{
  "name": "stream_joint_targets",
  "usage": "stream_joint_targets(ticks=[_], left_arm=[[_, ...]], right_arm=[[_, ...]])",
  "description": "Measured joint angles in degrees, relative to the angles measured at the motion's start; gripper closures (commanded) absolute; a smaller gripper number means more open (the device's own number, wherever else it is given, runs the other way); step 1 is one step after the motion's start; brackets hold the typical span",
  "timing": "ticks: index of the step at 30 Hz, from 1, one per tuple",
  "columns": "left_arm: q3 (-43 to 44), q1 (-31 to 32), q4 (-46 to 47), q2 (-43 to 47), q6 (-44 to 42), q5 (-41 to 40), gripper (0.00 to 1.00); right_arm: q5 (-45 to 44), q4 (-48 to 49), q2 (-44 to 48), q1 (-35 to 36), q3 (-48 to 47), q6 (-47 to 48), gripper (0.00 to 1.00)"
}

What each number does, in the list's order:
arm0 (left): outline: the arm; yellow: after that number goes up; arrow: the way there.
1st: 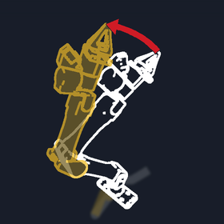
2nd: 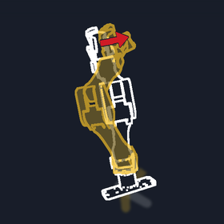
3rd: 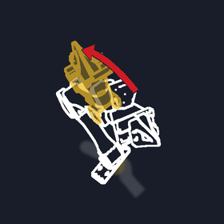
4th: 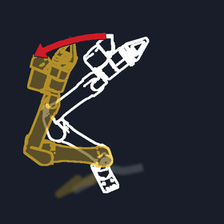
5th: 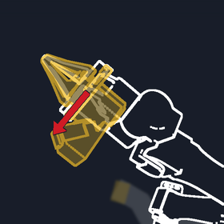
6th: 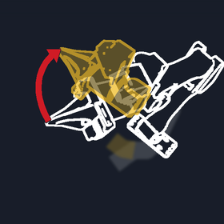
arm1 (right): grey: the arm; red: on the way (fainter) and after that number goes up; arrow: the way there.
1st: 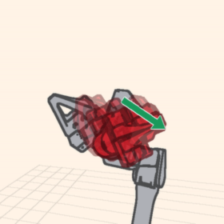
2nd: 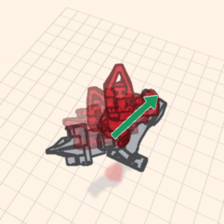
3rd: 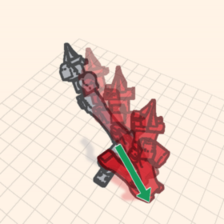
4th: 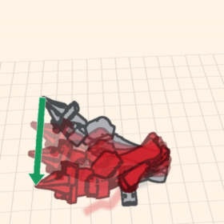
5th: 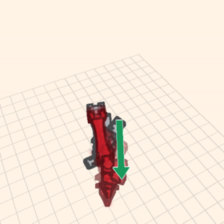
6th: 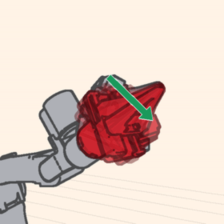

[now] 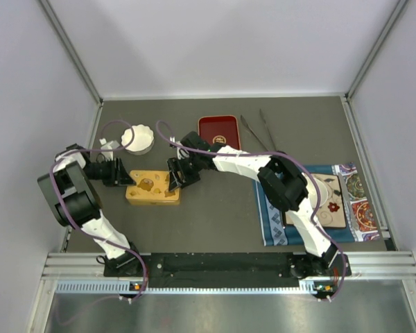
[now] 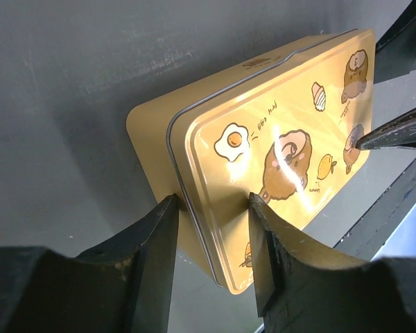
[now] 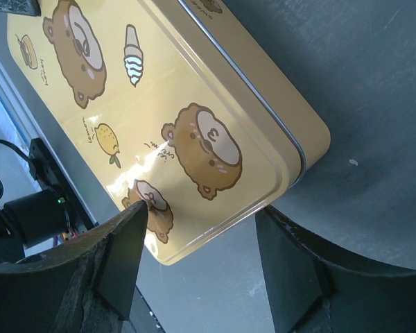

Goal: Pack the cookies

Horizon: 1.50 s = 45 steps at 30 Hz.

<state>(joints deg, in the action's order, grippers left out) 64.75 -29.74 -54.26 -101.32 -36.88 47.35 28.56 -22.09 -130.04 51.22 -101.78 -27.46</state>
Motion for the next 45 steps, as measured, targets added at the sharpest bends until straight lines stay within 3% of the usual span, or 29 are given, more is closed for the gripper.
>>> stream_joint_targets(ticks=[19,21,30,36,45], left_arm=[[4.68,-0.35,-4.42,-7.02,-5.03,5.88,1.0],[5.03,-0.42,-4.85,-7.58,-5.01,6.16,0.87],[5.25,-0.44,-4.68,-7.93,-3.15,6.08,0.61],[5.18,-0.55,-4.02,-7.98,-1.31,5.57,0.38],[4.81,-0.22,-3.23,-9.6,0.52,5.66,0.37]], right_arm=[[-0.02,-2.54,0.0,-0.22,-0.42,0.02,0.37],[0.0,-2.62,0.0,-0.24,-0.42,0.02,0.37],[0.02,-2.84,0.0,-0.28,-0.44,0.02,0.37],[0.04,-2.86,0.0,-0.31,-0.44,0.02,0.37],[0.07,-2.82,0.0,-0.28,-0.44,0.24,0.37]])
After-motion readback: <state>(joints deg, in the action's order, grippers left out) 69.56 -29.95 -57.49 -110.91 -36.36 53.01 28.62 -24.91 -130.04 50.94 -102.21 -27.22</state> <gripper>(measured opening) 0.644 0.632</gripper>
